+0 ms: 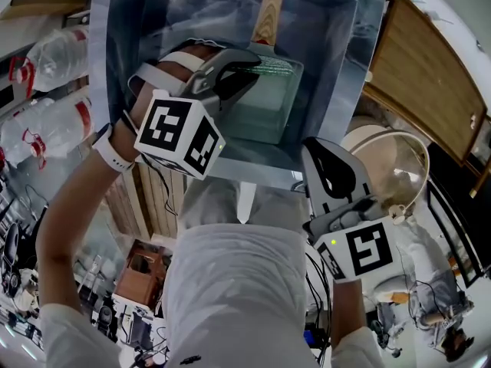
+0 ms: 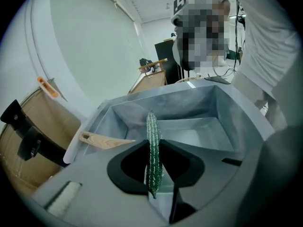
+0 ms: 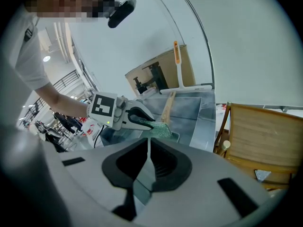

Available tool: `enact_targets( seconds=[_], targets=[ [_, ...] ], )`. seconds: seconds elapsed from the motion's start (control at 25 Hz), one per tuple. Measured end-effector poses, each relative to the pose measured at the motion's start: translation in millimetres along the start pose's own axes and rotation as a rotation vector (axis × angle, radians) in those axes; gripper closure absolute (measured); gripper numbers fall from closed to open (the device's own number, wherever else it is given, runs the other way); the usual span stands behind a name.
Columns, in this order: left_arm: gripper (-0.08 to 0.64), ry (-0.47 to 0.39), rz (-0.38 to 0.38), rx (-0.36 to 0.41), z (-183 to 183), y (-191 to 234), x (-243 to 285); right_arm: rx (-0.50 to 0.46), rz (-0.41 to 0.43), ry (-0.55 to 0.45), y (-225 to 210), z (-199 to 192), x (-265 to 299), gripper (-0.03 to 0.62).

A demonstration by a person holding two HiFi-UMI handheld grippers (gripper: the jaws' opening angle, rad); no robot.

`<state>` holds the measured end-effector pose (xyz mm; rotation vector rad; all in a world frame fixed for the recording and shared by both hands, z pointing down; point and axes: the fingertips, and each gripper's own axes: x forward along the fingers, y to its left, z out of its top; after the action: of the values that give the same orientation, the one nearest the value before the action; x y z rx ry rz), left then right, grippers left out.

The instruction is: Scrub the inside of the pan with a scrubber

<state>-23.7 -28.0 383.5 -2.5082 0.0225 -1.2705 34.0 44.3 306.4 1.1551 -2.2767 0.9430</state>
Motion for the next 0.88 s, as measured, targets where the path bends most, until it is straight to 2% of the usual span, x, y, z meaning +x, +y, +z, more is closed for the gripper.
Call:
enact_targets(
  seconds=[0.28,0.4,0.64,0.88],
  targets=[
    [0.482,-0.013,0.009,0.053,-12.6,-1.5,4.8,0.003,-0.007,0.002,-3.0,-0.5,-1.4,0.575],
    [0.482,-0.026,-0.001,0.029,-15.8,0.0,6.0,0.005,-0.010,0.000,-3.5,-0.3,-1.6,0.575],
    [0.483,-0.011,-0.063,-0.082,-18.3,-1.2,8.5,0.009,-0.006,-0.001,-3.9,-2.5,-2.7,0.575],
    [0.483,0.000,-0.125,-0.079,-20.5,-18.3,9.2,0.006,-0.005,-0.004,-3.7,-2.3,-2.7,0.575]
  ],
)
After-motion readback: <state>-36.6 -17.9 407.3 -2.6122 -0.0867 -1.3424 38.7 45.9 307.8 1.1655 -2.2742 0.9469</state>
